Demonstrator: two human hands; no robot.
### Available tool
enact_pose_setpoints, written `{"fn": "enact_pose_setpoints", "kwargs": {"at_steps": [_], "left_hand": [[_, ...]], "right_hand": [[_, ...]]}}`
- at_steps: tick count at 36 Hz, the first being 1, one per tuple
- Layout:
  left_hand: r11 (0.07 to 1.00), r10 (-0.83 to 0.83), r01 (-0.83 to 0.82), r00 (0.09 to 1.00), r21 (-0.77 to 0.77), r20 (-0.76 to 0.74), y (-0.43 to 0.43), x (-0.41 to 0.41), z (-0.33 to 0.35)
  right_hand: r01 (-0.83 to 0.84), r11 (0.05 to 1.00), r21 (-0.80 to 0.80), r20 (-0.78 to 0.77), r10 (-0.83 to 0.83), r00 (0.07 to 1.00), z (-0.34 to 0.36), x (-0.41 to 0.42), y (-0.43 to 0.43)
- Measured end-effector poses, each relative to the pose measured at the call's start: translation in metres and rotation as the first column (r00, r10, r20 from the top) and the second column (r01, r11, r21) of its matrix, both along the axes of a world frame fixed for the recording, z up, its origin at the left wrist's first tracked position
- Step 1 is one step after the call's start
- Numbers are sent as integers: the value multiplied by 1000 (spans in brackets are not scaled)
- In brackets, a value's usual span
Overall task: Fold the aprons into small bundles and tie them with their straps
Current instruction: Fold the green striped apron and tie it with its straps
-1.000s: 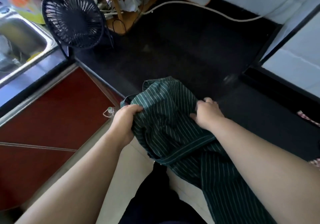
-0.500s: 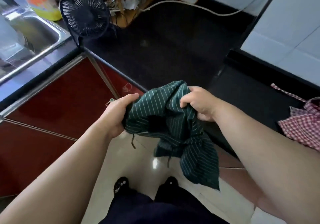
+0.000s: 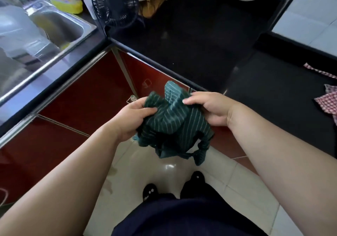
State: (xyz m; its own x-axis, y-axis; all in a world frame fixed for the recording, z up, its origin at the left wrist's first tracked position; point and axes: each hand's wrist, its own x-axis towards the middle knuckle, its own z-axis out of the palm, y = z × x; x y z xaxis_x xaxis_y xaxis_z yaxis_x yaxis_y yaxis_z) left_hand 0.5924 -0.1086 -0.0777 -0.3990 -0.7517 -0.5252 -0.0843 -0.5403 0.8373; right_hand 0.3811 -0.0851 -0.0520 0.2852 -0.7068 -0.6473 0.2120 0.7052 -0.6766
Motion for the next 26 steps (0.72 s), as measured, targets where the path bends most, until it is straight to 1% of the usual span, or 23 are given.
{"fn": "enact_pose_setpoints", "kwargs": {"at_steps": [2, 3, 4, 5, 6, 8, 10, 11, 14, 16, 18, 19, 23, 25, 26], "left_hand": [[998, -58, 58, 998, -30, -3, 4, 18, 0], [997, -73, 73, 997, -40, 4, 5, 27, 0], [997, -75, 75, 997, -29, 6, 6, 31, -1], [996, -90, 90, 996, -6, 7, 8, 39, -2], [994, -111, 111, 994, 16, 1, 10, 42, -3], [989, -135, 137, 990, 63, -33, 15, 53, -5], [988, -125, 129, 991, 79, -48, 17, 64, -9], [989, -129, 132, 991, 73, -45, 17, 70, -11], [989, -137, 138, 990, 53, -24, 16, 87, -13], [987, -149, 152, 988, 60, -48, 17, 96, -12], [980, -175, 184, 979, 75, -107, 19, 104, -9], [976, -190, 202, 972, 83, -139, 20, 104, -7], [970, -206, 228, 954, 83, -218, 20, 111, -1], [982, -167, 182, 960, 47, -225, 16, 114, -2], [990, -128, 139, 967, 32, -222, 14, 116, -2]], "right_hand": [[50, 999, -16, -34, -51, 998, 0, 20, 5], [61, 998, -11, -27, -62, 998, -2, 28, 7], [49, 999, 3, -22, -49, 999, -1, 34, 10], [15, 1000, 7, -53, -15, 998, -4, 45, 14], [-46, 999, 19, -138, 49, 989, -4, 52, 18], [-134, 991, 27, -331, 135, 934, -15, 71, 25], [-130, 992, -3, -479, 112, 871, -27, 89, 30], [-120, 992, -35, -511, 86, 855, -31, 97, 33], [-114, 988, -103, -494, 49, 868, -37, 110, 40], [-153, 975, -161, -536, 44, 843, -36, 115, 44], [-283, 942, -181, -626, 111, 772, -33, 122, 45], [-350, 920, -175, -643, 162, 748, -32, 123, 45], [-535, 826, -177, -598, 341, 725, -32, 140, 38], [-542, 819, -189, -603, 338, 722, -31, 148, 35], [-501, 840, -206, -620, 284, 731, -32, 149, 34]]}}
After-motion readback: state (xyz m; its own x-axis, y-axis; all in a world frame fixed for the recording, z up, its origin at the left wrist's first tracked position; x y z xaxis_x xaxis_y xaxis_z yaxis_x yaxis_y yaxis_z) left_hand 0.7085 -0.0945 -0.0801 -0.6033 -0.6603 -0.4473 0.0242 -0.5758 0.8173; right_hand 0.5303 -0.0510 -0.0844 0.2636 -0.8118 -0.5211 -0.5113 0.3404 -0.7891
